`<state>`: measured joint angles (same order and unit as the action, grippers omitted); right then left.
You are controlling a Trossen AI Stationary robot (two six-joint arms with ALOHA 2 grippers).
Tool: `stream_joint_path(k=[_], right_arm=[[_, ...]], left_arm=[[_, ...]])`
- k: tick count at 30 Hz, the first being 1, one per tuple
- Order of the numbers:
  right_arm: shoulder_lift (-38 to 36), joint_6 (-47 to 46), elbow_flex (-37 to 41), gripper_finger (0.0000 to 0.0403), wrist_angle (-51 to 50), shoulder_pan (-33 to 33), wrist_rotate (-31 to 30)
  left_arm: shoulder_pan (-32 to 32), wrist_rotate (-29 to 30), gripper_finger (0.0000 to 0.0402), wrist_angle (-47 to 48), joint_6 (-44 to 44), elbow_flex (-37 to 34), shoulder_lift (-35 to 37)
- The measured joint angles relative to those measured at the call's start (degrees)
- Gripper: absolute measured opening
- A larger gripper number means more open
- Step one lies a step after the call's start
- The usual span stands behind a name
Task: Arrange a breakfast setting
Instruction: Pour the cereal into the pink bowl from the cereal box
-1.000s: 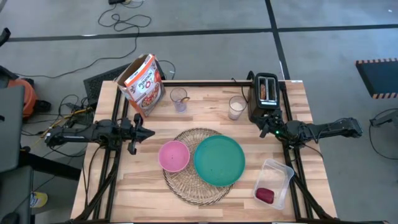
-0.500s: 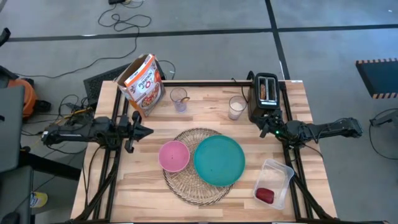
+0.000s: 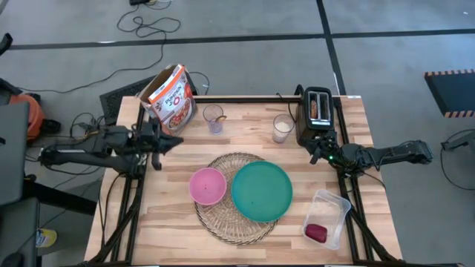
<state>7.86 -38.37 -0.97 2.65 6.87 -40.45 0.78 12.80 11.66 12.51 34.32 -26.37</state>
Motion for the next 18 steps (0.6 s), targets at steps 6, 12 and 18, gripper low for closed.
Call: stream_joint_path(k=[6,12,18], right_arm=[[0.0,0.0,0.0,0.0035,-0.1,0.0,0.0],[0.0,4.4,0.0,0.0035,-0.1,0.0,0.0],[0.0,5.5,0.0,0.0035,0.1,0.0,-0.1]], left_arm=[[0.0,14.0,0.0000,4.6,-5.6,11.6,-5.2],[-0.1,28.5,0.0000,4.0,-13.3,16.7,-8.4],[-2.5,37.4,0.0020,4.7,-15.1,20.4,-10.5]])
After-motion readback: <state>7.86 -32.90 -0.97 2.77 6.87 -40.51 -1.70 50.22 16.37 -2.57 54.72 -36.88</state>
